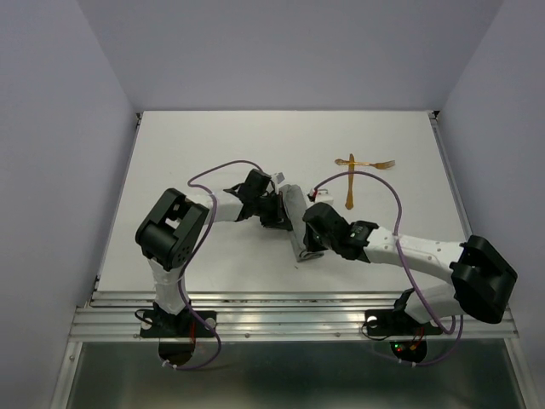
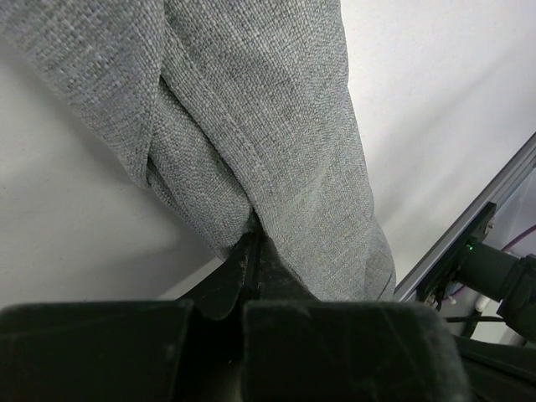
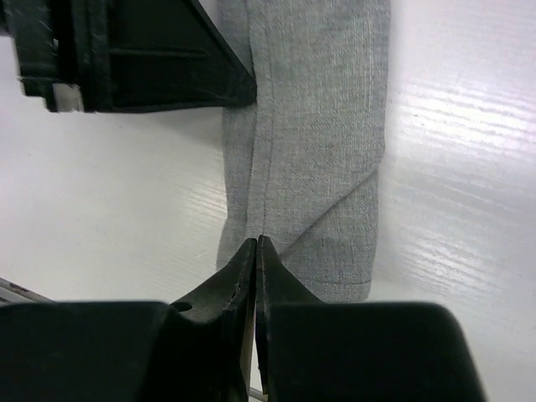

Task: Fold the napkin into a case and place the utensils inside
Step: Smooth out the smaller rectangle-folded napkin at the center of the board.

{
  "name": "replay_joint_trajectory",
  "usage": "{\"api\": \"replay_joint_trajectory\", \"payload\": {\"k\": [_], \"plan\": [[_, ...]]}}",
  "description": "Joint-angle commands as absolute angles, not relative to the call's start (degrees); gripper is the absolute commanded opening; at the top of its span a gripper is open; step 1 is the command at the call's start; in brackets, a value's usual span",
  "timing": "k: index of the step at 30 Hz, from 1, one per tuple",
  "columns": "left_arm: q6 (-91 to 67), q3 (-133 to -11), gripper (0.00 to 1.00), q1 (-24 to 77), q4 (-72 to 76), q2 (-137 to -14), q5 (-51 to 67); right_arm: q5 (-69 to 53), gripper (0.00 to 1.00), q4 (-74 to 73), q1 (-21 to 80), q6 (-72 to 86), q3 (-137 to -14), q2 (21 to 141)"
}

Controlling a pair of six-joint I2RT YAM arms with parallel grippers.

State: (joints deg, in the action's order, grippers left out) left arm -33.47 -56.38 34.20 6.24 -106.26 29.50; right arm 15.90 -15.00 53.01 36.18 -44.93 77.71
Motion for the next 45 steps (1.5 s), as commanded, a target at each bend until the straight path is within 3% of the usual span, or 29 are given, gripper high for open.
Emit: {"api": "replay_joint_trajectory", "payload": {"k": [1,15,28,45], "plan": [[-31.64,-56.95,0.00,33.57,6.06,-106.87,27.95,13.99,0.04,-13.72,53.70,37.45,-43.60,78.57],[-32.96,-57.48,0.00,33.40,6.42,-105.74,30.49,7.64,0.02,-6.94,53.70,35.86,-39.91,89.47],[-33.31,-58.54,0.00,32.70,2.90,-98.00,28.48,9.84,0.01,-7.65,53.70,35.77,-39.46,87.98],[-32.79,-64.95,0.00,32.96,3.17,-105.81,21.46,9.84,0.01,-8.70,53.70,35.51,-41.13,87.28]]}}
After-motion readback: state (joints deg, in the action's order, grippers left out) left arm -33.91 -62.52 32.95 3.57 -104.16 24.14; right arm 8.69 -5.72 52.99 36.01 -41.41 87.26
